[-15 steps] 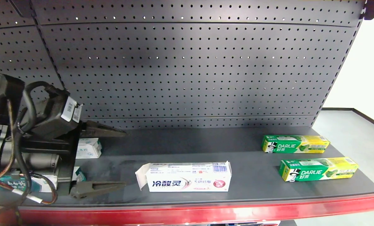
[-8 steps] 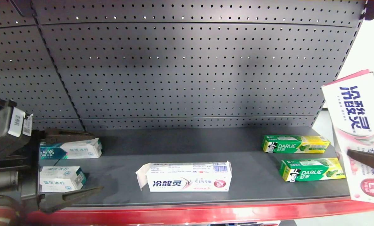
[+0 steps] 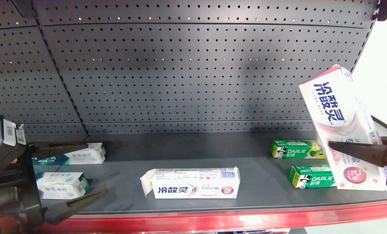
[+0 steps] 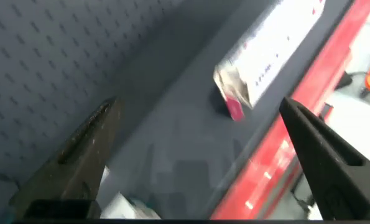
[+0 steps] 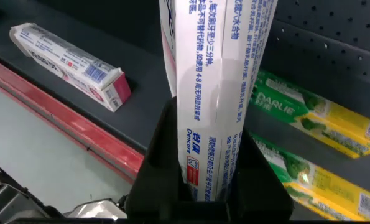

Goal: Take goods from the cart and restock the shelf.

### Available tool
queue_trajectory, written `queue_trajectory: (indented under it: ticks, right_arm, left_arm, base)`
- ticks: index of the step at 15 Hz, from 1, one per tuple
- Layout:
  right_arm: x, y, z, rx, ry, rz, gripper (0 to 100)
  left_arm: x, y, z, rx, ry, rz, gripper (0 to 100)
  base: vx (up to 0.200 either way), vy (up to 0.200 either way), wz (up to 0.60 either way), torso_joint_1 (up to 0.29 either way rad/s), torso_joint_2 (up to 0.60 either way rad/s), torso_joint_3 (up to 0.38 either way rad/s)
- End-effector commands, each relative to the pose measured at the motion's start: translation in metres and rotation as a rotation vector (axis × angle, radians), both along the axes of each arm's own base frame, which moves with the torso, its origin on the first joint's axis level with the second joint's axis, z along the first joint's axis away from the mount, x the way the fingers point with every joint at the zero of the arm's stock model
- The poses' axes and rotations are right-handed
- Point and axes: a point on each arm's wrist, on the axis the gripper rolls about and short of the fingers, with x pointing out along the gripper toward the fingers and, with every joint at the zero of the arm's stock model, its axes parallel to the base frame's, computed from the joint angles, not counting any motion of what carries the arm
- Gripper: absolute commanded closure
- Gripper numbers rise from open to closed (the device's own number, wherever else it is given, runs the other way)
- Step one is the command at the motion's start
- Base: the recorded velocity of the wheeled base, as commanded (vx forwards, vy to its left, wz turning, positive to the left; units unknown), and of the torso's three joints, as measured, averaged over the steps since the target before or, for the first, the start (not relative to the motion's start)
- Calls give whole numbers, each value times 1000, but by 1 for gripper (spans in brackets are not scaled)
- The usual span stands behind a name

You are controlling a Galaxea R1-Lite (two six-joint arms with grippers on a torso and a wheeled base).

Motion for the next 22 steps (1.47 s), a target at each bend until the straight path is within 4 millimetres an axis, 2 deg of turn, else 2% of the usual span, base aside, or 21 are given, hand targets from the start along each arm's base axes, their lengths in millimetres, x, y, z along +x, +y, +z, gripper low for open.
queue_trajectory:
  ticks: [1, 2, 3, 6, 11, 16, 19, 22]
  right_arm:
    - [11, 6, -1, -10, 21, 12, 100]
    - [27, 15, -1, -105, -11, 51, 100]
    - [34, 18, 1, -141, -27, 73, 100]
    - [51, 38, 7, -185, -28, 148, 100]
    - [74, 48, 8, -339, -13, 271, 100]
    - [98, 57, 3, -344, -24, 325, 100]
    - [111, 65, 0, -364, -40, 390, 100]
    - [121, 72, -5, -386, -33, 469, 100]
  left_arm:
    - [-6, 0, -3, 0, -2, 0, 0]
    - [-16, 0, -6, -1, -9, 2, 0]
    - [-17, 0, -7, -1, -4, 2, 0]
    - [-24, 0, -16, -1, 16, 2, 0]
    - [-41, 1, -28, -3, 28, 6, 0]
    - [-58, 2, -36, -64, 55, 54, 0]
    - [-80, 3, -54, -78, 65, 71, 0]
    - [-90, 5, -66, -79, 73, 112, 0]
  base:
    - [0, 0, 0, 0, 0, 0]
    - [0, 0, 0, 0, 0, 0]
    - [0, 0, 0, 0, 0, 0]
    - [0, 0, 0, 0, 0, 0]
    - [0, 0, 0, 0, 0, 0]
    - [0, 0, 0, 0, 0, 0]
    - [0, 0, 0, 0, 0, 0]
    - [0, 0, 0, 0, 0, 0]
